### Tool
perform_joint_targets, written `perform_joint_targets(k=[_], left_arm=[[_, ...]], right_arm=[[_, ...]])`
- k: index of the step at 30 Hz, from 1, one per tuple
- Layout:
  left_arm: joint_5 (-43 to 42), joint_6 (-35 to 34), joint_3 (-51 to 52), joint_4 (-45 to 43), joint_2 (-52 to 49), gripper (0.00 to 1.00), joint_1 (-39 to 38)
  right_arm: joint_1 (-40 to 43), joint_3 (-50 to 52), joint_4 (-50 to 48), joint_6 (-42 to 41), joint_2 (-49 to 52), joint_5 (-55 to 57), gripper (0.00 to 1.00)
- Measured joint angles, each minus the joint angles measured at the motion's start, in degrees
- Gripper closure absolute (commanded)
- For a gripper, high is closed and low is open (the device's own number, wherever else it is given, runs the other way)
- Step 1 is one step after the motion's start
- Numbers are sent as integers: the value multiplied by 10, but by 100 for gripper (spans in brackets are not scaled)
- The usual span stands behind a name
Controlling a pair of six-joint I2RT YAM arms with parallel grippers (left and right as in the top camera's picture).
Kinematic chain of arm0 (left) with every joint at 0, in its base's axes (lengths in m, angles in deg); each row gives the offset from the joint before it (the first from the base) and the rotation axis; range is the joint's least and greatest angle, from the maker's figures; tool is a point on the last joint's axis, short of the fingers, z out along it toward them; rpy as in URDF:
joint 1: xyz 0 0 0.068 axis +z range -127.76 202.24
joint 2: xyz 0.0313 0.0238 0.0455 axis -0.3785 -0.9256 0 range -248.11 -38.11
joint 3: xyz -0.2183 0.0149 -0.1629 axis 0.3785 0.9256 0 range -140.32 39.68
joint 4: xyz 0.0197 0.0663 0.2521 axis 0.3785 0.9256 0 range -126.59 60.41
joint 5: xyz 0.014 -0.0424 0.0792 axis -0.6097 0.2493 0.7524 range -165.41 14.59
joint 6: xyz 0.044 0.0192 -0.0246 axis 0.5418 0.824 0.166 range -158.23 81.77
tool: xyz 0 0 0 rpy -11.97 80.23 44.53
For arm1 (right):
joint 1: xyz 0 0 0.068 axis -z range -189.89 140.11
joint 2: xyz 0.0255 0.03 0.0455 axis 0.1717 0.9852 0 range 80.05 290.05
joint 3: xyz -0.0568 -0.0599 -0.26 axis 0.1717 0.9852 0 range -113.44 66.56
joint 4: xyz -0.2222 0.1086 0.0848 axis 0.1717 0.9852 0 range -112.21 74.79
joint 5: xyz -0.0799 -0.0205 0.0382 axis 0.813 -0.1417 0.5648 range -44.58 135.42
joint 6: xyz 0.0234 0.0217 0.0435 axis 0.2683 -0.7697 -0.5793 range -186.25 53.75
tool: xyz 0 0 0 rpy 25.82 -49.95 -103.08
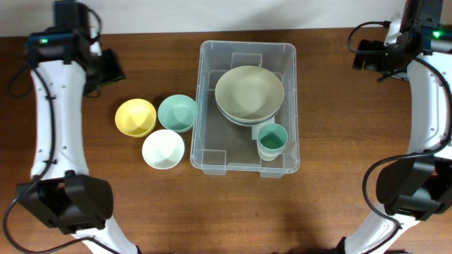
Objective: Pack container
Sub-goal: 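Grip the mint-green cup and place it into the stacked cups, then move the left gripper to the yellow bowl and grip its rim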
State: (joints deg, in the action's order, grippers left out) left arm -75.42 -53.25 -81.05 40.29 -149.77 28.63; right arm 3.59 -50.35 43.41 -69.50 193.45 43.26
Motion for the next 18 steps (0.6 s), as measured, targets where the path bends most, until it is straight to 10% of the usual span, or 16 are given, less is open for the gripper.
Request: perform_joint_targets(k=[18], left_arm=[[-126, 48, 401, -318, 2, 41, 85]], right_arm=[[0, 0, 0, 0, 0, 0, 1]])
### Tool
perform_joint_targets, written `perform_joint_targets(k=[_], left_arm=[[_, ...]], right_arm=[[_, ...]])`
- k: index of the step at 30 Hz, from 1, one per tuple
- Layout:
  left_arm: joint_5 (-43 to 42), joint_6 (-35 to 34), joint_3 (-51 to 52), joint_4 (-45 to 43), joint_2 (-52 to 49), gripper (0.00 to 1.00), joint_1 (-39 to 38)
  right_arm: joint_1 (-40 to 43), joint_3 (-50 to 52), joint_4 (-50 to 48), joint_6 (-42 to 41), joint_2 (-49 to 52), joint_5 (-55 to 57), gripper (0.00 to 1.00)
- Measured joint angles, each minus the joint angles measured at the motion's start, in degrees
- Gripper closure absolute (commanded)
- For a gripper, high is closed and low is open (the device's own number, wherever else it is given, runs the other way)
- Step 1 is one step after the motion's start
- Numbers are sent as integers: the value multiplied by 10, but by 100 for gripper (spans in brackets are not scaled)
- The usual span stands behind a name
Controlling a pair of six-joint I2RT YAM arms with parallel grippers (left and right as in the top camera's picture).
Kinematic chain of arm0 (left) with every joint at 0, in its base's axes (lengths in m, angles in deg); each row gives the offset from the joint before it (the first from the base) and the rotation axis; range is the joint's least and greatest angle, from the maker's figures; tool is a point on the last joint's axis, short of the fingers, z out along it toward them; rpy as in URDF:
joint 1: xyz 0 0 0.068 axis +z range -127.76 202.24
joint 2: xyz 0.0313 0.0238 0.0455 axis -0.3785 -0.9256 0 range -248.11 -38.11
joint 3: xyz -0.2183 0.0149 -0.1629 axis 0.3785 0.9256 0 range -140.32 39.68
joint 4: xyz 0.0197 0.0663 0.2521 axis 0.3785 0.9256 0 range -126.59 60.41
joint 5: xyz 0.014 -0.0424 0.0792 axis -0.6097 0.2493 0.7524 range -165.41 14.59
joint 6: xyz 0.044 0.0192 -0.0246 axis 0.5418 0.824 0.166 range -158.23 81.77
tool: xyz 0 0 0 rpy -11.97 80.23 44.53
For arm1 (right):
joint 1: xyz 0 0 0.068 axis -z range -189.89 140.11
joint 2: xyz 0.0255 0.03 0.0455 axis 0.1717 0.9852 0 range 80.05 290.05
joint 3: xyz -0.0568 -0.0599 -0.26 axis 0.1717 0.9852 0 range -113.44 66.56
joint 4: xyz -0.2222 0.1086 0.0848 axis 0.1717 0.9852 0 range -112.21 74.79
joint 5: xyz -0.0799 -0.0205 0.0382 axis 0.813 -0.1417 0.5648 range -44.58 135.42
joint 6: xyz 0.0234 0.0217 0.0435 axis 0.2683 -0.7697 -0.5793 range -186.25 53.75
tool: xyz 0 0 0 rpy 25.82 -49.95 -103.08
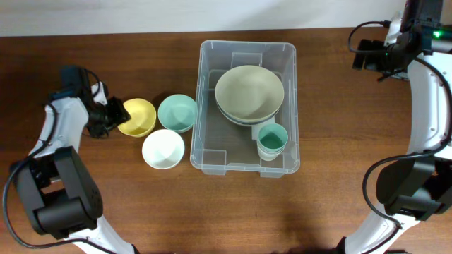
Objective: Pack container
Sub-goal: 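Move the left gripper to the yellow bowl and grip its rim, then carry the yellow bowl into the container's front left and release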
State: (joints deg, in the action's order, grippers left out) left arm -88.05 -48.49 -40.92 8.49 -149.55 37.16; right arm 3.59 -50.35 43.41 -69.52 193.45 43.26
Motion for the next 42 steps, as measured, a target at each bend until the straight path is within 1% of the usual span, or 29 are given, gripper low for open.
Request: perform_joint_targets(k=[4, 7, 8, 9, 10, 11, 14, 15, 17, 22, 27, 31, 33, 35, 37, 39, 42], left_arm=[[18, 0, 56, -40, 0, 41, -13], [35, 0, 74, -54, 0, 41, -13], [38, 0, 78, -62, 0, 43, -13], [40, 0, 80, -65, 0, 47, -13], [43, 0, 84, -76, 0, 55, -13], [43, 1, 85, -77, 0, 66, -13], [47, 3, 88, -81, 0, 89, -13], [47, 2, 88, -82, 0, 93, -13], [48, 5, 88, -87, 0, 99, -13], [81, 4, 86, -82, 0, 99, -13], [126, 4, 49, -20, 12, 99, -8], [139, 4, 2, 23, 72, 99, -9], [128, 3, -13, 25, 137, 99, -26], [116, -3, -23, 28, 194, 99, -54], [107, -13, -31, 38, 247, 99, -101], [101, -16, -34, 52, 272, 99, -147], [95, -22, -34, 73, 275, 99, -228]], right_arm=[[0, 0, 0, 0, 0, 0, 1], [0, 0, 0, 0, 0, 0, 1], [0, 0, 0, 0, 0, 0, 1], [0, 0, 0, 0, 0, 0, 1], [0, 0, 0, 0, 0, 0, 1], [0, 0, 0, 0, 0, 0, 1], [0, 0, 0, 0, 0, 0, 1], [0, 0, 0, 0, 0, 0, 1], [0, 0, 0, 0, 0, 0, 1], [0, 0, 0, 0, 0, 0, 1], [0, 0, 0, 0, 0, 0, 1], [0, 0, 0, 1, 0, 0, 1], [0, 0, 0, 0, 0, 0, 1], [0, 0, 0, 0, 0, 0, 1], [0, 0, 0, 0, 0, 0, 1], [0, 0, 0, 0, 0, 0, 1], [0, 0, 0, 0, 0, 0, 1]])
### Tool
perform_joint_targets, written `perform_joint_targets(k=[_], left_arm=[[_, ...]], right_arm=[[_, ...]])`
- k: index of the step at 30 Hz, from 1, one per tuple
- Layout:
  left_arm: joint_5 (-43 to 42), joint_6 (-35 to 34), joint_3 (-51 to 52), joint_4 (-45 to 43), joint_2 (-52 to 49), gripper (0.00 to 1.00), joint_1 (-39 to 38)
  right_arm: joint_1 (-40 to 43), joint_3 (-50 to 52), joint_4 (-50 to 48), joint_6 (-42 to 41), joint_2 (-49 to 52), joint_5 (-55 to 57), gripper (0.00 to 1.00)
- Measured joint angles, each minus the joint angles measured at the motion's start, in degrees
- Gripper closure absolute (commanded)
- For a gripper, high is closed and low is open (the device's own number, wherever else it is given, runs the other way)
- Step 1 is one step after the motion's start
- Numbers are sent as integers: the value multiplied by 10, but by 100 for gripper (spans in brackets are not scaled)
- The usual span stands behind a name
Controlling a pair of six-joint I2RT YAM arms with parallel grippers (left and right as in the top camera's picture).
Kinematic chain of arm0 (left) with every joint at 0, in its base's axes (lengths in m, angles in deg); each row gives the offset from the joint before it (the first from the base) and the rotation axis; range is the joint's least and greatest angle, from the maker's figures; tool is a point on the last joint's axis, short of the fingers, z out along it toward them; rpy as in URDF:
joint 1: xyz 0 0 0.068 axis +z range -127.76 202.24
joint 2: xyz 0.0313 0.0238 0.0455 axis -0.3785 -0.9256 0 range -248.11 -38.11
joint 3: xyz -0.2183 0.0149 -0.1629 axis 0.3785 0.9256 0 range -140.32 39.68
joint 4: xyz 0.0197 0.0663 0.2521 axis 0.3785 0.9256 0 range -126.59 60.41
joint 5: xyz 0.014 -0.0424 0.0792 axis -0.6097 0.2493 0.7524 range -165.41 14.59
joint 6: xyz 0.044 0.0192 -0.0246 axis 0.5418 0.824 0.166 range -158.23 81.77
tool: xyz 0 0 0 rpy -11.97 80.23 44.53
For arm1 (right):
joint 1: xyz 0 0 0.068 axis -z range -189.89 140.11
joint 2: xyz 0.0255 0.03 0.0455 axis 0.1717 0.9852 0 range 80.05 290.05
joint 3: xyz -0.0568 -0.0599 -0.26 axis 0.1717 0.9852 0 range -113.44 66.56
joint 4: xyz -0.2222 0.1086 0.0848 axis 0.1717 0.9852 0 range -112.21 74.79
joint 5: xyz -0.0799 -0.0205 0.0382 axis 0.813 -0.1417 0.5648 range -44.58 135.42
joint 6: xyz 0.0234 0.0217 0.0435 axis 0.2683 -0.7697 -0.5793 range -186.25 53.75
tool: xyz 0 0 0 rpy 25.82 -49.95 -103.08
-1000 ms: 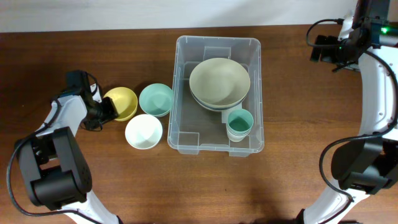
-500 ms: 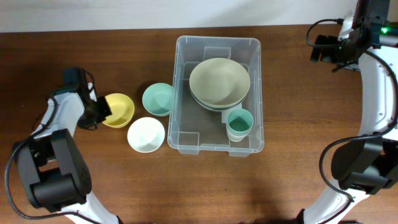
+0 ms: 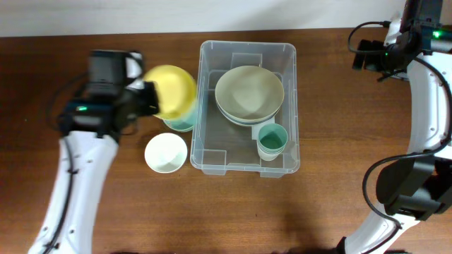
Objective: Pack container
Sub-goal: 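Carry the yellow bowl into the container's front left and release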
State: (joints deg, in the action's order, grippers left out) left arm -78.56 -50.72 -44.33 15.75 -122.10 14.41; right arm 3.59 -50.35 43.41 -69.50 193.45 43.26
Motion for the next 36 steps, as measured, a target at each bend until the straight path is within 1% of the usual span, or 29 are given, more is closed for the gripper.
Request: perform_joint_targets(k=[2, 7, 11, 12, 13, 14, 15, 17, 19, 24, 25, 26, 28, 33, 36], left_arm=[[-3, -5, 0, 6, -20, 99, -71], [-7, -14, 1, 7, -82, 99, -177], [-7, -17, 1, 6, -151, 99, -221], [-7, -17, 1, 6, -169, 99, -229], [-7, -19, 3, 6, -185, 95, -234], [-7, -19, 4, 6, -188, 91, -235], [-7, -20, 5, 6, -193, 80, -235], [-7, -23, 5, 6, -195, 67, -234], [-7, -23, 4, 7, -195, 63, -228], [-7, -23, -32, 29, -184, 61, -198], [-6, -23, -44, 31, -177, 57, -192], [-2, -23, -64, 36, -163, 56, -181], [12, -23, -86, 44, -135, 48, -162], [35, -25, -97, 75, -83, 29, -97], [43, -32, -93, 79, -83, 23, -51]], right_arm=[[0, 0, 0, 0, 0, 0, 1], [0, 0, 0, 0, 0, 0, 1], [0, 0, 0, 0, 0, 0, 1], [0, 0, 0, 0, 0, 0, 1], [0, 0, 0, 0, 0, 0, 1], [0, 0, 0, 0, 0, 0, 1], [0, 0, 0, 0, 0, 0, 1], [0, 0, 0, 0, 0, 0, 1], [0, 0, 0, 0, 0, 0, 1], [0, 0, 0, 0, 0, 0, 1], [0, 0, 0, 0, 0, 0, 1], [0, 0, 0, 0, 0, 0, 1], [0, 0, 0, 0, 0, 0, 1], [0, 0, 0, 0, 0, 0, 1], [0, 0, 0, 0, 0, 0, 1]])
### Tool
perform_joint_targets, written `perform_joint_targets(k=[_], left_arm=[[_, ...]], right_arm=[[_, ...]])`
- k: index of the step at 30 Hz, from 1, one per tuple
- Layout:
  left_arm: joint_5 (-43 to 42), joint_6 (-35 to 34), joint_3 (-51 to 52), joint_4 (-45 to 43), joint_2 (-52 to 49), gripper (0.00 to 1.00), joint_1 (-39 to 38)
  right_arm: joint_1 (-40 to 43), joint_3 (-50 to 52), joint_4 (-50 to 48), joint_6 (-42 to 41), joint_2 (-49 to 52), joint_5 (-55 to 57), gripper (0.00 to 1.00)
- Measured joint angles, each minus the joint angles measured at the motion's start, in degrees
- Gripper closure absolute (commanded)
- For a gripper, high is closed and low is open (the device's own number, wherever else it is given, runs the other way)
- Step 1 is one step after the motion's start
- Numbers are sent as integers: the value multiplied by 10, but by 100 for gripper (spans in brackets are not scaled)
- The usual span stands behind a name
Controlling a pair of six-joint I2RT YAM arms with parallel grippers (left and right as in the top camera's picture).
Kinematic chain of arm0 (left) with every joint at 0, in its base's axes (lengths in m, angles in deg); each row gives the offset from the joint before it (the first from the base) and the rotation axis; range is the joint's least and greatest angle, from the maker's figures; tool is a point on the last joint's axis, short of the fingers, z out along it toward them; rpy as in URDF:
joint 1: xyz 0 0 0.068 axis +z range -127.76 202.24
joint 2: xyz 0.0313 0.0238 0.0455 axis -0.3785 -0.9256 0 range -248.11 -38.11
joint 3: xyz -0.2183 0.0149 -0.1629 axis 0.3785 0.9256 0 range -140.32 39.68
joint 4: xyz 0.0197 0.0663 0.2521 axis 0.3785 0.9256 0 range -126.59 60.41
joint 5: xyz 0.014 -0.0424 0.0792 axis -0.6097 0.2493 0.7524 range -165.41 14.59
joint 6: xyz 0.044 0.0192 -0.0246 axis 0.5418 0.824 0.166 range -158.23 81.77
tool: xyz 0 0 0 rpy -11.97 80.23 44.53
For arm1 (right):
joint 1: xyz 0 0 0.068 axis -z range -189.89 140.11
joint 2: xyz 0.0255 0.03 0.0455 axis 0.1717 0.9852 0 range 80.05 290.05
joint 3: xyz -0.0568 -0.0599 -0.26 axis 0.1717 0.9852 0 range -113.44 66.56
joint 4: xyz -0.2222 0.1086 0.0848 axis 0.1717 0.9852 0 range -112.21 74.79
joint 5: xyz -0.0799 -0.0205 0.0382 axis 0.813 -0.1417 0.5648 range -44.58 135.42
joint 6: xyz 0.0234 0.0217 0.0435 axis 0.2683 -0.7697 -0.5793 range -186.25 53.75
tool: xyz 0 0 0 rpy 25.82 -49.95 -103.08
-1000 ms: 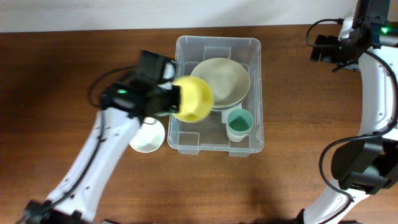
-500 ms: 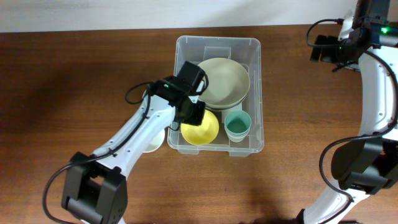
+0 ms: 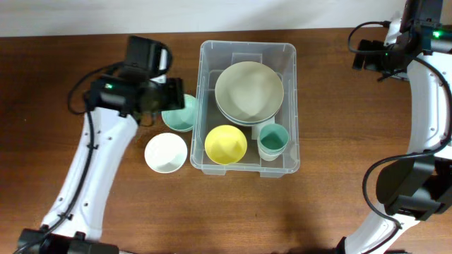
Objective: Pack container
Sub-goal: 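Carry the yellow bowl into the container's front left and release, then grip the mint-green bowl rim with the left gripper and lift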
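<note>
The clear plastic container [image 3: 200,127] stands mid-table. Inside it are a stack of large grey-green bowls [image 3: 248,92], stacked teal cups [image 3: 272,140] and a yellow bowl [image 3: 226,144] resting upright at the front left. Left of the bin, a teal bowl [image 3: 180,116] and a white bowl [image 3: 166,152] sit on the table. My left gripper [image 3: 175,95] hovers over the teal bowl's far edge, just outside the bin's left wall; it looks open and holds nothing. My right gripper [image 3: 364,56] is parked at the far right back, its jaws too small to judge.
The brown wooden table [image 3: 318,212] stretches around the bin. My left arm [image 3: 106,155] runs diagonally across the left side. The right arm [image 3: 431,106] stands along the right edge with cables near its wrist.
The yellow bowl was held in my left gripper, raised beside the bin's left wall. It now lies inside the bin at the front left, let go. The gripper sits slightly right of where it was.
My left gripper was at the far left back, away from three bowls on the table. Then it was at the yellow bowl's left rim. Later it held that bowl above the teal bowl. Now the yellow bowl rests in the bin; the right arm has stayed still.
</note>
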State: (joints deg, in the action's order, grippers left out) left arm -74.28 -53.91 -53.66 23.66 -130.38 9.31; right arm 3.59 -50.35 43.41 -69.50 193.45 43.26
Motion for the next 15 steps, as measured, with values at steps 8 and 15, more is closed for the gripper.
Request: perform_joint_targets(k=[8, 15], left_arm=[[2, -4, 37, -49, -57, 14, 56], [-17, -4, 47, -115, -195, 14, 70]], right_arm=[[0, 0, 0, 0, 0, 0, 1], [0, 0, 0, 0, 0, 0, 1]])
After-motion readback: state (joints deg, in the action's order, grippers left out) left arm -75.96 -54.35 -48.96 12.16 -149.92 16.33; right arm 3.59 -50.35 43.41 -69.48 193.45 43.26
